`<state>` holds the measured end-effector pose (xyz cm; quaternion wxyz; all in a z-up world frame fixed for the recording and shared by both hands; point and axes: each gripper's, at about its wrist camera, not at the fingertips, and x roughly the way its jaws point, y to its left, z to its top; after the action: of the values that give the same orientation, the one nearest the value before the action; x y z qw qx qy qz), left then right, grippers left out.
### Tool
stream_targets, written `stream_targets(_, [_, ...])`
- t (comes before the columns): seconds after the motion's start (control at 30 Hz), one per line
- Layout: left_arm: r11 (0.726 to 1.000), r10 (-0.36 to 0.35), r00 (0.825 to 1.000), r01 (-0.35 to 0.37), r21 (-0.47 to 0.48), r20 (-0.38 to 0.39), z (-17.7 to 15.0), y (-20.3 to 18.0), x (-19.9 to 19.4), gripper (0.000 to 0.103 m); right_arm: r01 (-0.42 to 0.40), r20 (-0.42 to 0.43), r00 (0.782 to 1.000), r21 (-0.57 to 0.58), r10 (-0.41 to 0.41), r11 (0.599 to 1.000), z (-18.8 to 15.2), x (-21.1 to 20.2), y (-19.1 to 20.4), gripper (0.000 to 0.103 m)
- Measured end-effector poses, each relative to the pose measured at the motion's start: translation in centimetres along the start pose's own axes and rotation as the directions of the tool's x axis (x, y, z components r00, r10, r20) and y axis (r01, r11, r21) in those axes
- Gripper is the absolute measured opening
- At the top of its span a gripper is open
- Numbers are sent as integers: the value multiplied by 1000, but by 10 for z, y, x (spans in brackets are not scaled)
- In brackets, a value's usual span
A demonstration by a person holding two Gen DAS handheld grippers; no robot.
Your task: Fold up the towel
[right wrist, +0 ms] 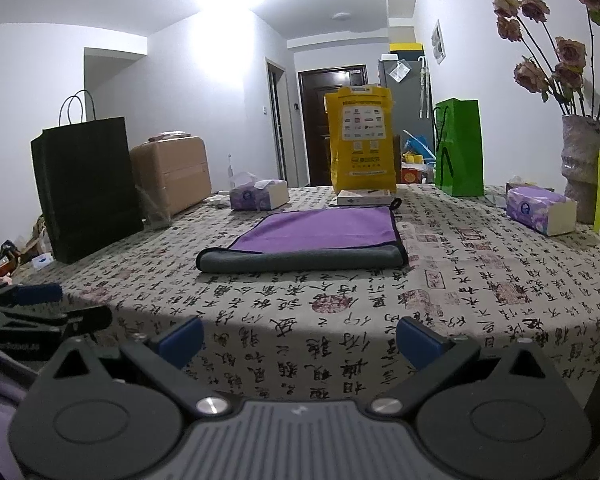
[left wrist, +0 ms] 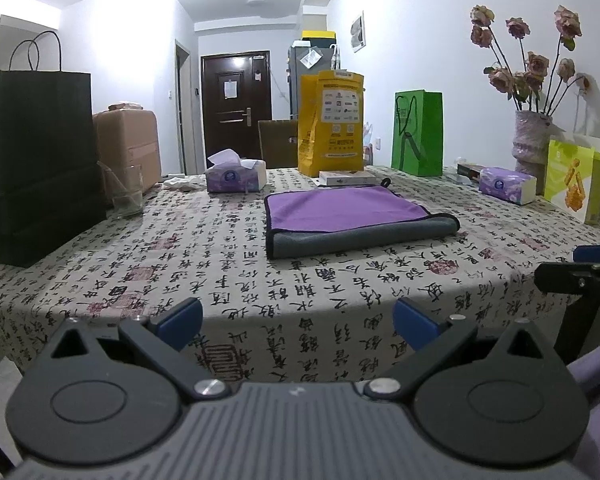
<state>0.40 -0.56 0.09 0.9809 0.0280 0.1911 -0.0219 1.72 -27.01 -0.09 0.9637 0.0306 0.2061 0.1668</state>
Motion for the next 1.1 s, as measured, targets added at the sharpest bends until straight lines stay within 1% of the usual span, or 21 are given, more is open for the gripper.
stream_targets(0.23, [1000,-4,1000,4,0,-2,-1,-1,-1,103,-1,3,1000,-1,1,1000,0,0,0,103])
stream_targets(0.53, [1000,16,1000,-16,14,-5,-4,-1,4,103,-4,23,1000,-5,4,1000,-2,4,0,103])
stream_targets(0.7, [999,45,998,-45,6,-41,-2,4,17,103,-2,4,1000,-8,2,1000,-5,18,2,103])
stream_targets(0.83, [999,36,996,-37,-8,-85,1,4,34,103,-8,10,1000,-32,8,999,-4,22,2,103])
stream_targets(1.1, [1000,27,989,-27,3,-144,4,-1,58,103,29,7,1000,57,-30,998,2,36,-23,103])
